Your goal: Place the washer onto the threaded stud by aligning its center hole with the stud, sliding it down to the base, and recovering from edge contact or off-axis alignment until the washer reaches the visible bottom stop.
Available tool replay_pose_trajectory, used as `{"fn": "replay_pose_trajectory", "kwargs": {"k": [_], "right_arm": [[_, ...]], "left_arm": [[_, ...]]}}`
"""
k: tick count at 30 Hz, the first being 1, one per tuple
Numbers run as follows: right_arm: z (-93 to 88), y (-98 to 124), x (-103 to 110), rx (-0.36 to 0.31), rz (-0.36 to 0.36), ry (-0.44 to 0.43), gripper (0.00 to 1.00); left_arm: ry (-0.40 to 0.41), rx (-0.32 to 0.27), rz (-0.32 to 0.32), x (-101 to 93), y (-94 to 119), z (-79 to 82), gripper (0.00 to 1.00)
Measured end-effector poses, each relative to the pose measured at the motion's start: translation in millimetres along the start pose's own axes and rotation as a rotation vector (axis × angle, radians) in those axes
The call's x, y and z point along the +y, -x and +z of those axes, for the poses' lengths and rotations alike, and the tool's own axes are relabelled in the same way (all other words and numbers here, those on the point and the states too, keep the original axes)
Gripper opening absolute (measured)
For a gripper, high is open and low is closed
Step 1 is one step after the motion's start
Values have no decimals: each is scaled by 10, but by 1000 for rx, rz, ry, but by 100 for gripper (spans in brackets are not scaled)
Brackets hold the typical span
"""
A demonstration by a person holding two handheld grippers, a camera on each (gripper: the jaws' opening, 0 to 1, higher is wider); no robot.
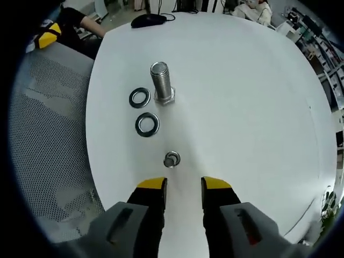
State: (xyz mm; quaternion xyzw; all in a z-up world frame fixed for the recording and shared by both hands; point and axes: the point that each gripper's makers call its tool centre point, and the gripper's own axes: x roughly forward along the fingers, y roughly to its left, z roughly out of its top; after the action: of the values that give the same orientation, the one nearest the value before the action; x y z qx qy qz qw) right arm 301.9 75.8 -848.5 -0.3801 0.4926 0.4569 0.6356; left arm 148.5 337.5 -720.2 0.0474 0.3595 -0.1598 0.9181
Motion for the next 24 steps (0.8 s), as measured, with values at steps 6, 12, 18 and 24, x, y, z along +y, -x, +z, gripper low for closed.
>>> {"fn": "replay_pose_trajectory", "kwargs": {"k": [6,12,18,24], "right_arm": [[-106,-5,-76,22,-8,-6,27],[-100,-50,-191,-14,-44,-91,26],[-166,-105,-231,-9,-48,-105,26],[-193,-127,-238,-5,-42,-117,21]], "left_arm": [[-2,3,-1,1,-3,-2,1],[-2,4,1,4,-5,-3,1],[-1,6,3,5,-5,-3,1],[-1,5,4,7,-6,-2,1]]}}
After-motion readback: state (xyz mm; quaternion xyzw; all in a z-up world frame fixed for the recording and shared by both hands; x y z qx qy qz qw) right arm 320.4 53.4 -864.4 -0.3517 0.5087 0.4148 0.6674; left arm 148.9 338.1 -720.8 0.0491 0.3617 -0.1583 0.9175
